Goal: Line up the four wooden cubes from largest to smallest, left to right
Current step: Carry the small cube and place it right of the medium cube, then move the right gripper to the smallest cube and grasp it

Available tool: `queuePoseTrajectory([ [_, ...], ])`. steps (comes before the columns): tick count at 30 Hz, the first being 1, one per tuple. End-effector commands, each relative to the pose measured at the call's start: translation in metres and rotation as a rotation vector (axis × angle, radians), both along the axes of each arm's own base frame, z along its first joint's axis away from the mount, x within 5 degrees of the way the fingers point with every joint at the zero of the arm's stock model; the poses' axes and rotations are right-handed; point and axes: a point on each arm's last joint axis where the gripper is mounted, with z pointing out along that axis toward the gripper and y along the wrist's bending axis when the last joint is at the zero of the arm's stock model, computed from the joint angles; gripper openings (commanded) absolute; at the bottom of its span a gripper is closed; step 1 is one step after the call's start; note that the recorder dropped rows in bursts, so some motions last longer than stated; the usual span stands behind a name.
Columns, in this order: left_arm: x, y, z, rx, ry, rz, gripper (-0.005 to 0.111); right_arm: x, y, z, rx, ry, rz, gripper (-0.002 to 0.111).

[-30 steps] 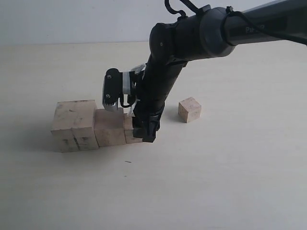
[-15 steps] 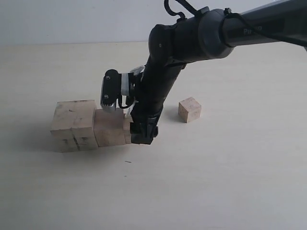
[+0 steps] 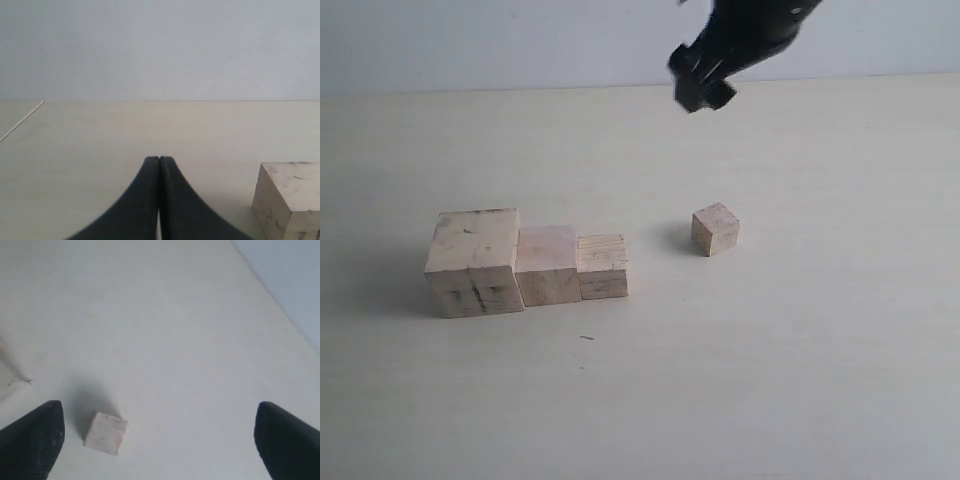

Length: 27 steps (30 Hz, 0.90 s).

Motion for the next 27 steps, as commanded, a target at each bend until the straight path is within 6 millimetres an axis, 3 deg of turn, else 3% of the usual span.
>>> queuePoseTrajectory([
  [1, 0.000, 0.000, 0.001, 0.003, -0.010, 0.003, 0.000, 0.016, -0.039, -0.010, 0.058, 0.179, -0.403, 0.097],
  [11, 0.000, 0.000, 0.001, 0.003, -0.010, 0.003, 0.000, 0.029, -0.024, -0.089, -0.039, 0.433, -0.455, 0.097],
  [17, 0.000, 0.000, 0.001, 0.003, -0.010, 0.003, 0.000, 0.036, -0.013, -0.132, -0.030, 0.513, -0.426, 0.089],
  [23, 0.000, 0.000, 0.001, 0.003, -0.010, 0.003, 0.000, 0.042, -0.002, -0.160, 0.024, 0.536, -0.375, 0.082],
  [25, 0.000, 0.000, 0.001, 0.003, -0.010, 0.003, 0.000, 0.043, -0.004, -0.171, -0.017, 0.538, -0.363, 0.066],
  [26, 0.000, 0.000, 0.001, 0.003, -0.010, 0.003, 0.000, 0.042, -0.007, -0.173, -0.058, 0.541, -0.352, 0.046],
  [27, 0.000, 0.000, 0.001, 0.003, -0.010, 0.003, 0.000, 0.041, -0.008, -0.168, -0.065, 0.535, -0.349, 0.034],
])
